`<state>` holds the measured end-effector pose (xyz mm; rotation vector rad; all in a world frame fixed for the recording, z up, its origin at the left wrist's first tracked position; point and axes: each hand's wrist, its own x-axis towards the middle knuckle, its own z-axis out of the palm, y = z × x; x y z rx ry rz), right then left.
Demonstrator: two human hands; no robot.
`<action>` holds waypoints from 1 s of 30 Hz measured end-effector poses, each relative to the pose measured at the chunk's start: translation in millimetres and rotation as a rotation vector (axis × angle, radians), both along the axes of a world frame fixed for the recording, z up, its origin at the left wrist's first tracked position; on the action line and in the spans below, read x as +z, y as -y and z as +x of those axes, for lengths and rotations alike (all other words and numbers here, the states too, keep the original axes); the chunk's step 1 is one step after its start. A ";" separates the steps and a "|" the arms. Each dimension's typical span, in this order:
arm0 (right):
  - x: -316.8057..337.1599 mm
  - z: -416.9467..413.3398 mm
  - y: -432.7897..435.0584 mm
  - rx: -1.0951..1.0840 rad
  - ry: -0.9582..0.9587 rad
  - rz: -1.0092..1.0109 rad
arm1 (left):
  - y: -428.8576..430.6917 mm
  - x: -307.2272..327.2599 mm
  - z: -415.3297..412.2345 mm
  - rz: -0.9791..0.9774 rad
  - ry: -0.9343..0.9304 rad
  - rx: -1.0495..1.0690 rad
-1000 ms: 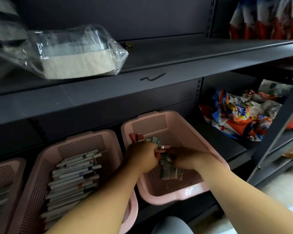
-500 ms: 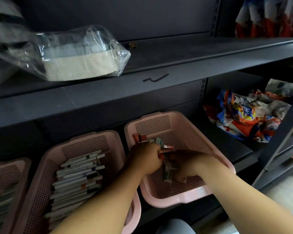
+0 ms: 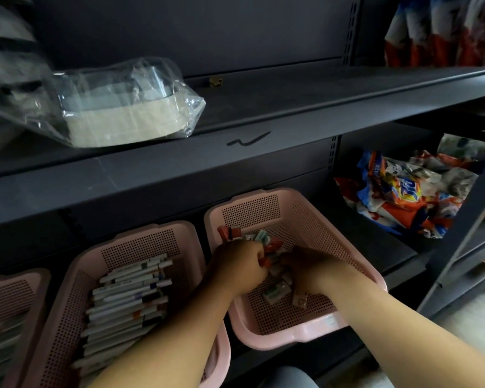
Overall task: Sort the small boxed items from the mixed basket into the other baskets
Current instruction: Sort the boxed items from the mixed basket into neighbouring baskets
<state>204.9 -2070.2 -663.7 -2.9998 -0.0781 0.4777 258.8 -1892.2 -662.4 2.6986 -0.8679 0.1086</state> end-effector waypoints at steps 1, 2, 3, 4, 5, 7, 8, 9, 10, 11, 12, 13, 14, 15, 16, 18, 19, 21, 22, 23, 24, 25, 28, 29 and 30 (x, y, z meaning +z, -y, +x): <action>1.5 -0.7 -0.3 -0.015 0.016 0.008 | 0.6 -0.1 -0.3 -0.004 0.001 0.006; 3.0 -0.7 0.4 -0.029 0.014 0.023 | 0.8 -0.1 -0.3 -0.014 -0.006 0.012; 7.1 -2.0 -1.0 -0.120 -0.005 0.098 | 0.3 0.0 -0.4 -0.039 -0.024 0.016; 13.6 -3.4 -3.4 -0.186 -0.015 0.144 | -0.1 1.0 -1.0 -0.081 -0.053 0.019; 18.5 -4.9 -4.5 -0.206 0.014 0.170 | -0.6 3.0 -1.8 -0.139 -0.093 0.025; 28.5 -5.2 -6.6 -0.207 0.078 0.181 | -1.0 10.1 -2.6 -0.312 -0.204 0.048; 35.5 -6.1 -7.0 -0.219 0.103 0.198 | -1.9 15.2 -1.8 -0.410 -0.258 0.069; 45.0 -9.0 -8.9 -0.254 0.133 0.240 | -3.0 21.7 -1.3 -0.496 -0.300 0.091; 55.4 -12.4 -10.9 -0.296 0.174 0.272 | -5.0 28.2 0.2 -0.563 -0.319 0.106; 62.3 -10.2 -9.5 -0.290 0.269 0.306 | -8.2 35.7 1.8 -0.609 -0.326 0.112; 67.1 -7.1 -8.1 -0.289 0.348 0.358 | -13.4 43.4 2.4 -0.643 -0.337 0.112; 71.9 -5.5 -8.5 -0.295 0.367 0.409 | -19.7 52.1 0.9 -0.677 -0.355 0.110; 79.5 -5.7 -12.4 -0.299 0.344 0.435 | -27.5 60.2 -1.1 -0.706 -0.381 0.105; 83.7 -5.2 -17.2 -0.312 0.321 0.469 | -36.4 67.5 -3.2 -0.734 -0.401 0.094; 90.5 -6.9 -26.7 -0.324 0.310 0.506 | -46.6 73.5 -5.6 -0.756 -0.408 0.080; 106.9 -12.5 -47.7 -0.301 0.338 0.574 | -70.3 84.1 -10.8 -0.797 -0.417 0.073; 113.8 -16.4 -59.5 -0.268 0.341 0.576 | -82.8 88.7 -14.2 -0.826 -0.417 0.080; 121.8 -21.5 -85.0 -0.170 0.349 0.577 | -111.6 95.2 -21.2 -0.870 -0.413 0.120; 122.8 -20.3 -99.4 -0.124 0.358 0.584 | -127.0 96.8 -24.5 -0.879 -0.410 0.143; 126.5 -20.8 -117.7 -0.077 0.364 0.604 | -143.2 99.4 -29.5 -0.897 -0.408 0.163; 130.5 -21.1 -136.1 -0.036 0.366 0.623 | -159.8 101.6 -34.6 -0.902 -0.395 0.182; 132.0 -20.5 -153.6 0.018 0.368 0.634 | -176.7 103.4 -40.3 -0.902 -0.377 0.206; 132.0 -18.4 -205.0 0.165 0.307 0.683 | -228.1 107.5 -59.0 -0.867 -0.310 0.271; 131.8 -19.1 -223.4 0.195 0.278 0.685 | -244.2 110.8 -67.4 -0.875 -0.292 0.286; 131.9 -20.2 -241.7 0.212 0.265 0.670 | -260.1 113.4 -75.1 -0.868 -0.272 0.306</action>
